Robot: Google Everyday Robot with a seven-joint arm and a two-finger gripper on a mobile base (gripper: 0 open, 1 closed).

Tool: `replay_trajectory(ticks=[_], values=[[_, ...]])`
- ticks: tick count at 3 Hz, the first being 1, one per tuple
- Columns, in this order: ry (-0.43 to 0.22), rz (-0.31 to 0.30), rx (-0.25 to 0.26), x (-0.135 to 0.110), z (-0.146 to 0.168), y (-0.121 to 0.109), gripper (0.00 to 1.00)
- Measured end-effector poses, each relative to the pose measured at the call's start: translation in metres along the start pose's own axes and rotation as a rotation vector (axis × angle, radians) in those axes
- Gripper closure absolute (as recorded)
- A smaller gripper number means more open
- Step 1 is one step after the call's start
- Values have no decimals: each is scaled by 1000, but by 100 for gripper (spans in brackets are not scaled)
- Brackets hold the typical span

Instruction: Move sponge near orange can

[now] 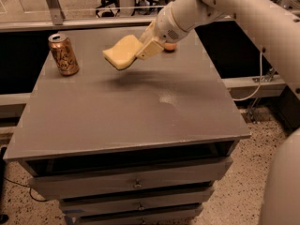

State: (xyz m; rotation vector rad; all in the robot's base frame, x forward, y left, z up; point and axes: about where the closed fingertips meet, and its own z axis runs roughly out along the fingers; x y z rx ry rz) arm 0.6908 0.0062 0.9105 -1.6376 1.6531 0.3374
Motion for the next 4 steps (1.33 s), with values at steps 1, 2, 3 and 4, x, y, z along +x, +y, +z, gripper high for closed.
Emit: replay_trajectory(ticks=[1,2,3,4], values=[[-16,-17,-10,-14,32,-16,100],[-5,-17,-32,-16,65,-28,100],[3,-12,-54,-17,90,-34,100],[-9,-21,-69,-25,103,-35,100]])
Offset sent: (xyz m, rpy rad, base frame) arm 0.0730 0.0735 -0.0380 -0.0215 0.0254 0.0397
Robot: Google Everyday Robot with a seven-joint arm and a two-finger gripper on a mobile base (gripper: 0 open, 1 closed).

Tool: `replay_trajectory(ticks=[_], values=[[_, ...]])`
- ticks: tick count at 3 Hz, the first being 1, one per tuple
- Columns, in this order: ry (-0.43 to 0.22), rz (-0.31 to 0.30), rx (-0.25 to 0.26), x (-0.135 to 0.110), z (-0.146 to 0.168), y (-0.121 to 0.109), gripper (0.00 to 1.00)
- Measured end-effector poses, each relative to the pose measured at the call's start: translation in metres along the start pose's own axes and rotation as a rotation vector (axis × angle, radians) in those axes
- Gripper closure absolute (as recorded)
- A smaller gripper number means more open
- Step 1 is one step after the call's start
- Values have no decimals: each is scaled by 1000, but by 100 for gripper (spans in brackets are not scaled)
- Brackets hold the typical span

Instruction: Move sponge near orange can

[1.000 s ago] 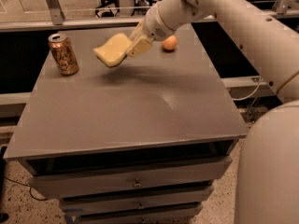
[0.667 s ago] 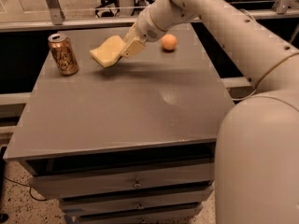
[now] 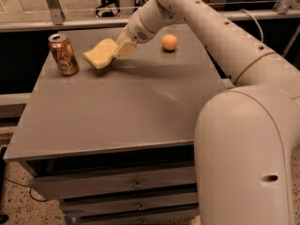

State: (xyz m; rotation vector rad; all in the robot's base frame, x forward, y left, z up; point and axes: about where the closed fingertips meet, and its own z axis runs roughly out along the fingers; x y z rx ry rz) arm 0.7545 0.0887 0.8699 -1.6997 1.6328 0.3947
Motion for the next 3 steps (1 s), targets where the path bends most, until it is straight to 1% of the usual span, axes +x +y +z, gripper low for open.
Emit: replay_trajectory(ticks=[1,2,3], values=[[-13,-8,-24,-8,12,2,100],[-15,-10,-47,-14,23,5,88],[-13,-13,-62,-17,30,7,66]])
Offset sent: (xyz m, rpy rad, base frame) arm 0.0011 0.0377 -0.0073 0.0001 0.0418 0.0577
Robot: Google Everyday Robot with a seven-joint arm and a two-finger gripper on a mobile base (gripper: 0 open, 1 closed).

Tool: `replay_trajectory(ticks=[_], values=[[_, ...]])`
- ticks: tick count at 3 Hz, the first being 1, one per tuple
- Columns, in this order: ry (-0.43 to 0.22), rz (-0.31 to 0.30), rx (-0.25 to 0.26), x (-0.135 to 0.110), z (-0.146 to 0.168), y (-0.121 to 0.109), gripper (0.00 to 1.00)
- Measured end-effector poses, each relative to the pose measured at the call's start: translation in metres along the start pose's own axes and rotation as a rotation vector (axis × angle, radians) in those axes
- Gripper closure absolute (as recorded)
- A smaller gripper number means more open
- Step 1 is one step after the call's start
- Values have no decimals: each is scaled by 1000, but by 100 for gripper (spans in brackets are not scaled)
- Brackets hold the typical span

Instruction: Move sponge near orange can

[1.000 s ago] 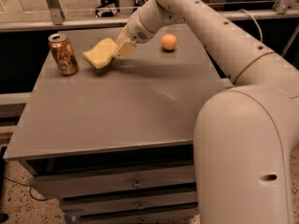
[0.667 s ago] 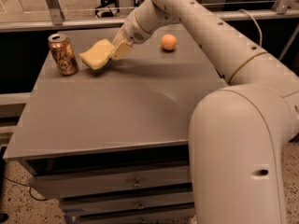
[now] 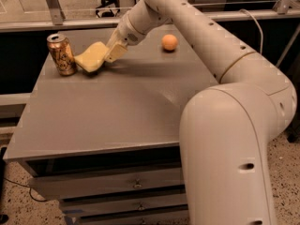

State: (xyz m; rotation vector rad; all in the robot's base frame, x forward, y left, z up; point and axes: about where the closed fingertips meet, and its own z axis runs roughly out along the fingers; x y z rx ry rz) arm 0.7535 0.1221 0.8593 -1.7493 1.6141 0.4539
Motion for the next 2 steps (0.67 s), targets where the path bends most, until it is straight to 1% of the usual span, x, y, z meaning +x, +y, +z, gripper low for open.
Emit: replay_trajectory(ticks=[2], values=[[5,-19,-15,-6,8,3,18]])
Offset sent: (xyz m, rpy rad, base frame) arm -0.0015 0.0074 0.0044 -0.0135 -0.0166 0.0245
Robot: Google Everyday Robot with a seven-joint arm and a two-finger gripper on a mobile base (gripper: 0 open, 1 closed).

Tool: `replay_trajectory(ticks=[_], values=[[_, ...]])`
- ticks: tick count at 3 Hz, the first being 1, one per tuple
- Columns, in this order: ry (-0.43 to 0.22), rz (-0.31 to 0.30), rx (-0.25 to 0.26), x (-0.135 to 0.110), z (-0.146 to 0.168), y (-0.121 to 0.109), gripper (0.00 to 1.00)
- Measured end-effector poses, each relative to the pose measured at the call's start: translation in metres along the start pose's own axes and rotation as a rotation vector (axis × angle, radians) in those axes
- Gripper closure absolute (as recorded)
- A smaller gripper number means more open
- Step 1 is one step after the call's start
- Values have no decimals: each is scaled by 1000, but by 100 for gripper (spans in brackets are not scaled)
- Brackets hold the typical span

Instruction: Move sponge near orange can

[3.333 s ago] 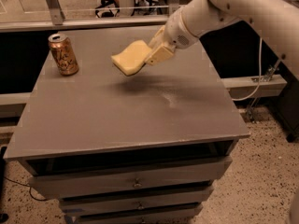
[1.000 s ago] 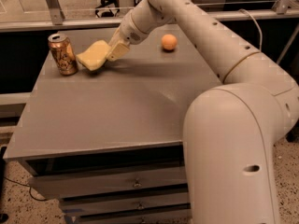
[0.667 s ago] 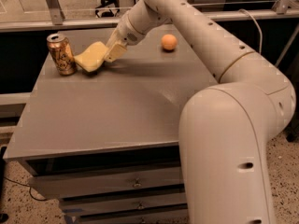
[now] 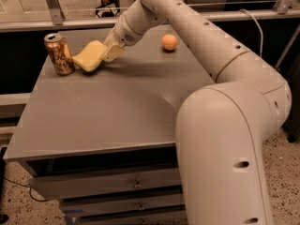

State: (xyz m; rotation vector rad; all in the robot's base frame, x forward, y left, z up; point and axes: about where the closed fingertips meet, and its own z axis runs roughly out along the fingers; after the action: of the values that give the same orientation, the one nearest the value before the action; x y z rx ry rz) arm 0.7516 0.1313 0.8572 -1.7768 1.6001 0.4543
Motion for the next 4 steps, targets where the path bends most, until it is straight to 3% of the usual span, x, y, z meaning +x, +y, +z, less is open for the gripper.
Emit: replay_trajectory(ticks=[1,3,4], values=[[-1,-9,-5,-3,3,1,0],[-5,-4,2,4,-10,4,0],[-44,49,50,22,-48,8,0]])
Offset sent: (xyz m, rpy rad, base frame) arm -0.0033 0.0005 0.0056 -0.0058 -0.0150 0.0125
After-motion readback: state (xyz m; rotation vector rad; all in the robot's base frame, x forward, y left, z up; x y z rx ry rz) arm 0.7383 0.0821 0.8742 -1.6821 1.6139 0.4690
